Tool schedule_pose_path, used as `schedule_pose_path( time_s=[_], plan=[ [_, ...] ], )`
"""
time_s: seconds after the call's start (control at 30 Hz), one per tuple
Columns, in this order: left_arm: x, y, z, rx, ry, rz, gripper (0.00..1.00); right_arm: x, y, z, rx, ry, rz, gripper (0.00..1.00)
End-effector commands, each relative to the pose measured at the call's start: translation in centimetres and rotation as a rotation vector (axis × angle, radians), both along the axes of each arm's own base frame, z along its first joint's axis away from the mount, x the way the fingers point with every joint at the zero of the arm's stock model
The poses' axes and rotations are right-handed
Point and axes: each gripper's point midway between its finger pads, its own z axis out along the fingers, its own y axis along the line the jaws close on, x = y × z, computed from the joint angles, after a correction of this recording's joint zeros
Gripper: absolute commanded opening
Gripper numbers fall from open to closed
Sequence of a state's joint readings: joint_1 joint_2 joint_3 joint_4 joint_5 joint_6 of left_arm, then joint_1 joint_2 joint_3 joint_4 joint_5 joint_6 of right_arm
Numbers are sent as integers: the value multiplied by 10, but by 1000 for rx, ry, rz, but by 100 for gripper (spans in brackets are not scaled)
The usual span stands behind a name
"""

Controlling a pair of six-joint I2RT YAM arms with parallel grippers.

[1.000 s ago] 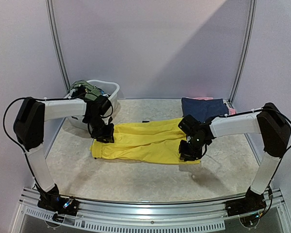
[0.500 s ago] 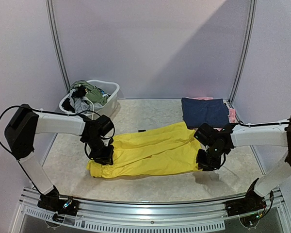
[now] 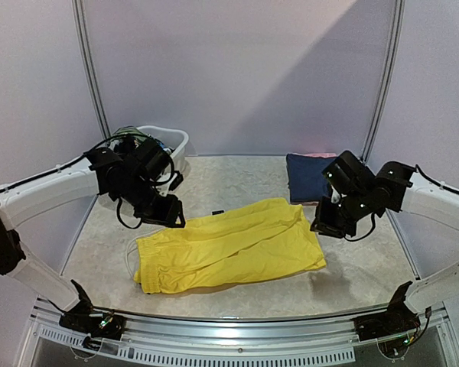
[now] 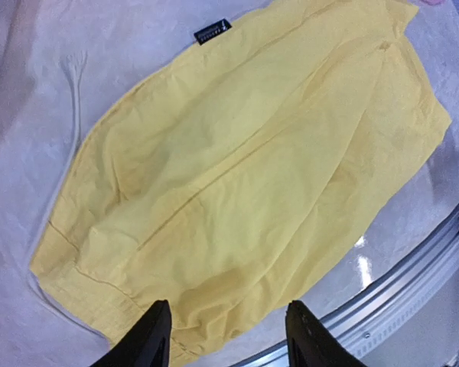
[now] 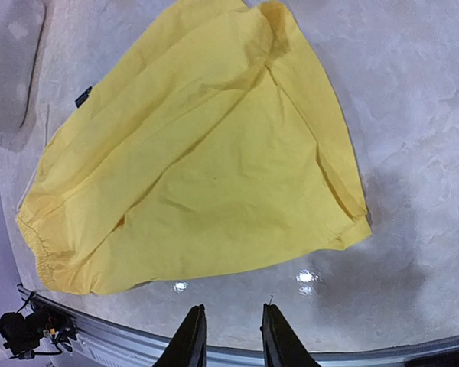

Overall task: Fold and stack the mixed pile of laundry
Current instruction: Smooth out the rectangle-folded shorts at the center of the board.

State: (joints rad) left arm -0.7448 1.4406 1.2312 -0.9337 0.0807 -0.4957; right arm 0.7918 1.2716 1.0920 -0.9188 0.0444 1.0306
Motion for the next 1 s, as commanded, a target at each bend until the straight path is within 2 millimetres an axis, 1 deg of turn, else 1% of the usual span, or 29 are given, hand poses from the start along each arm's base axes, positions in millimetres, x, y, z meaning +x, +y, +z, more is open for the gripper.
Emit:
schedule_pose_path(
  time_s=[0.0, 0.1, 0.13, 0.17, 0.27, 0.3, 0.33, 0.4, 0.43, 0.5, 0.6, 0.7, 0.8, 0.87, 0.9, 0.97],
  plan=[
    [27, -14, -6, 148, -75, -193, 56, 8, 9, 0, -55, -4, 35, 26],
    [42, -32, -22, 236, -87, -303, 62, 6, 9, 0, -22, 5, 2, 32],
    [46, -37, -31, 272, -82, -338, 63, 4, 7, 1, -23, 6, -5, 34],
    [51, -42, -29, 278, -95, -358, 63, 1, 2, 4, -22, 3, -15, 36],
    [61, -58, -40, 282, -89, -411, 64, -9, -15, 6, -49, 5, -40, 43],
    [63, -64, -43, 279, -90, -431, 64, -14, -21, 10, -47, -1, -49, 45],
    [65, -69, -46, 281, -91, -449, 64, -18, -27, 11, -51, -2, -58, 46],
    [66, -79, -59, 297, -80, -491, 63, -26, -38, 10, -53, 2, -75, 47],
    [68, -84, -62, 300, -77, -504, 62, -31, -43, 8, -58, 11, -85, 47],
    [68, -89, -75, 303, -42, -519, 59, -38, -51, 8, -40, 13, -116, 47],
    [69, -92, -90, 316, -16, -524, 57, -47, -62, 6, -23, 15, -160, 47],
    [73, -94, -100, 327, -10, -524, 57, -52, -70, 8, 8, 3, -204, 47],
    [82, -94, -108, 354, -23, -505, 56, -57, -74, 9, 17, 8, -219, 47],
    [88, -95, -110, 368, -35, -494, 53, -58, -75, 8, 9, 15, -217, 46],
    [92, -96, -111, 376, -42, -487, 49, -58, -75, 8, 7, 17, -215, 46],
    [95, -97, -110, 383, -53, -484, 33, -58, -75, 10, 5, 14, -214, 46]
  ],
)
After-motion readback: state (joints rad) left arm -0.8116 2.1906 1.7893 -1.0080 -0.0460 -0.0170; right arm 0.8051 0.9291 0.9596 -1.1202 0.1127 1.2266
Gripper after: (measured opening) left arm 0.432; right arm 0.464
